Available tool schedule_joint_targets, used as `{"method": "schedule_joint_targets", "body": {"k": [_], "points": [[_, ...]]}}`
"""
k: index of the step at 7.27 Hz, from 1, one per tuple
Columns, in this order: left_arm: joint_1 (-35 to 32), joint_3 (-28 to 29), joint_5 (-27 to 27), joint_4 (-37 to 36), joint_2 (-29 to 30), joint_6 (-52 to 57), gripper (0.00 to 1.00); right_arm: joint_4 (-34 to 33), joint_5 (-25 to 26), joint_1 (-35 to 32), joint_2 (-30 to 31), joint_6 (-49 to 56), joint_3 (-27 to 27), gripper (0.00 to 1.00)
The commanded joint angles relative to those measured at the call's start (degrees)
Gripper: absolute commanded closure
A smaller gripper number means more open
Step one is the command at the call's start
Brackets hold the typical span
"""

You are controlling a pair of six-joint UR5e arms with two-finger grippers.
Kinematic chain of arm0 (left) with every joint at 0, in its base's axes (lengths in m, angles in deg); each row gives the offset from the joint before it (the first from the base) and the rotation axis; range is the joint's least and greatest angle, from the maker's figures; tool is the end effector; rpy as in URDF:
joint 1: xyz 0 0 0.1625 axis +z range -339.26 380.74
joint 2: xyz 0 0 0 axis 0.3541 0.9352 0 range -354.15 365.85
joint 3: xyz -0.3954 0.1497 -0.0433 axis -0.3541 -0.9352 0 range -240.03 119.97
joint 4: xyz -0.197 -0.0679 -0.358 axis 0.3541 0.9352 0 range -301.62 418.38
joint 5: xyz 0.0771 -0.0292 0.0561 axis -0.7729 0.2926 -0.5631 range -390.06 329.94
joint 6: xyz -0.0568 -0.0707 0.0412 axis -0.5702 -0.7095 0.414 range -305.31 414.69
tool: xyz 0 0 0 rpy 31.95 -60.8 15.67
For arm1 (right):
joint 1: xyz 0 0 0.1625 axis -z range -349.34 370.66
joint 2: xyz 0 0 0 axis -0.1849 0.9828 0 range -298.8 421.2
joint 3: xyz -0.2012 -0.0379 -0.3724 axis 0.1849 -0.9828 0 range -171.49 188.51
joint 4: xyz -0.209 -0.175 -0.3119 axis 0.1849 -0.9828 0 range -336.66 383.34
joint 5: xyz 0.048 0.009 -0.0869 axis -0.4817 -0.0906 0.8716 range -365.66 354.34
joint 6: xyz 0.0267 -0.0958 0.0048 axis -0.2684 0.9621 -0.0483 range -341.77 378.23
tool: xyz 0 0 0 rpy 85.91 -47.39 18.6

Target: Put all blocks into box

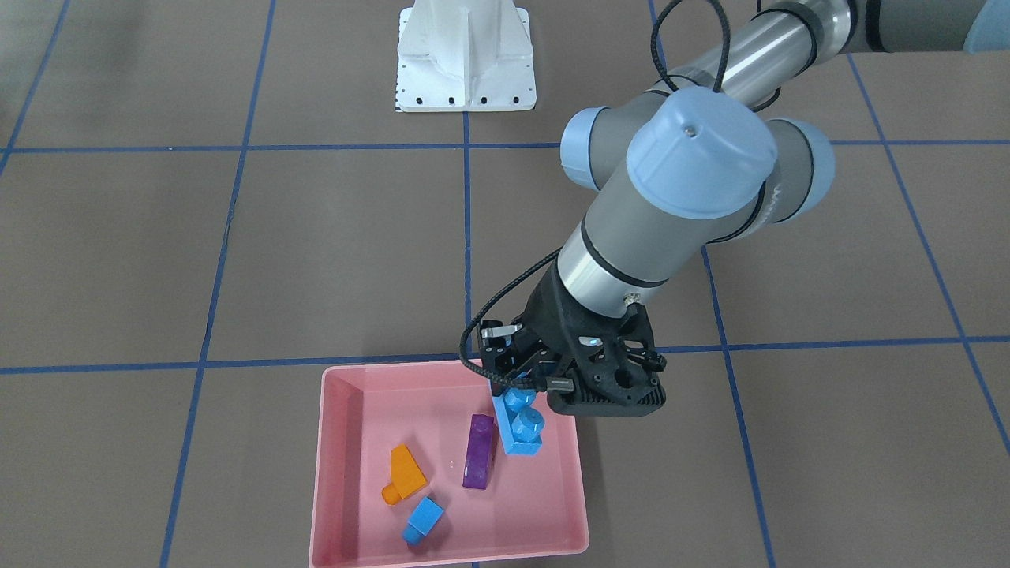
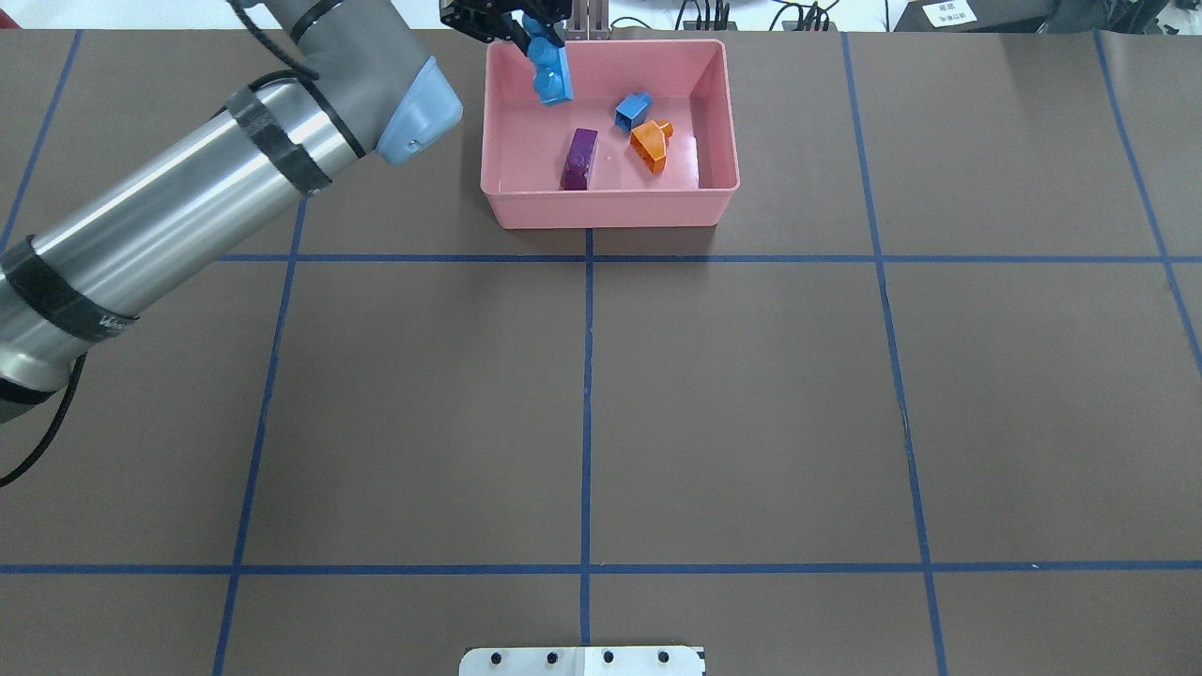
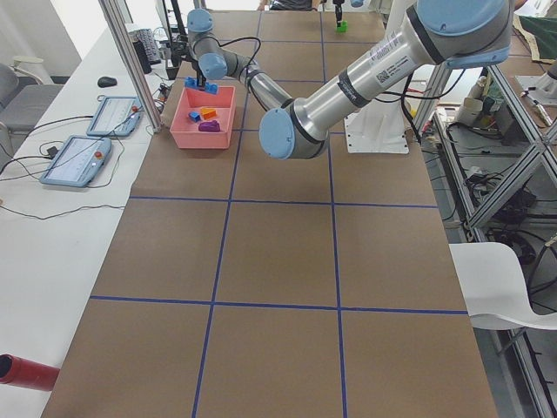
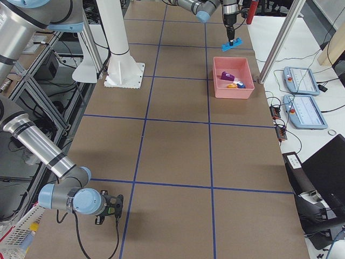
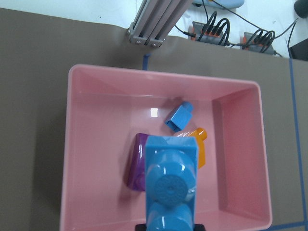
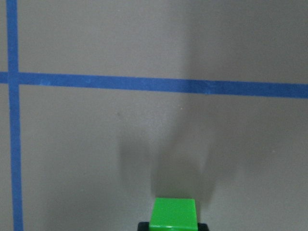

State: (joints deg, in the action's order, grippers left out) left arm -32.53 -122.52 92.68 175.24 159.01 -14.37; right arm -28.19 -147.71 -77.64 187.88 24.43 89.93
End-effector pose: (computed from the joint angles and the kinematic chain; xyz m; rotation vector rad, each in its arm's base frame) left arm 0.4257 -0.7033 0.0761 0.2295 1.1512 -0.1866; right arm 0.0515 -0.1155 0.8545 -0.0745 -0.9112 -0.0744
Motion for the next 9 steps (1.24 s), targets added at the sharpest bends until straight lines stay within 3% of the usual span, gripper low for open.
{"method": "schedule_joint_targets", "body": {"k": [1,2,3,4,6,9], "points": [[2.62,12.08,-8.62,10.27,5.39,-5.81,0.94,-0.23,-1.81,0.31,0.32,-0.04,2.33,1.0],[3.33,12.57,-9.1,11.36,5.4,-5.82,0.59,-0.32,-1.99,0.4,0.58,-0.04,3.56,1.0],[5.34,12.83,-12.84,11.46,5.4,-5.82,0.01,-0.5,-4.08,1.79,0.5,-0.39,4.88,1.0],[7.8,12.83,-16.88,12.33,5.4,-5.91,0.0,-0.5,-6.71,2.68,0.41,-0.66,5.94,1.0],[8.7,12.48,-16.92,12.69,5.23,-5.91,0.0,-5.21,-7.71,2.34,0.32,-0.66,10.31,1.0],[8.44,11.09,-16.66,12.6,4.88,-6.44,0.0,-23.98,-7.62,1.46,-0.02,-0.66,26.8,1.0]]}}
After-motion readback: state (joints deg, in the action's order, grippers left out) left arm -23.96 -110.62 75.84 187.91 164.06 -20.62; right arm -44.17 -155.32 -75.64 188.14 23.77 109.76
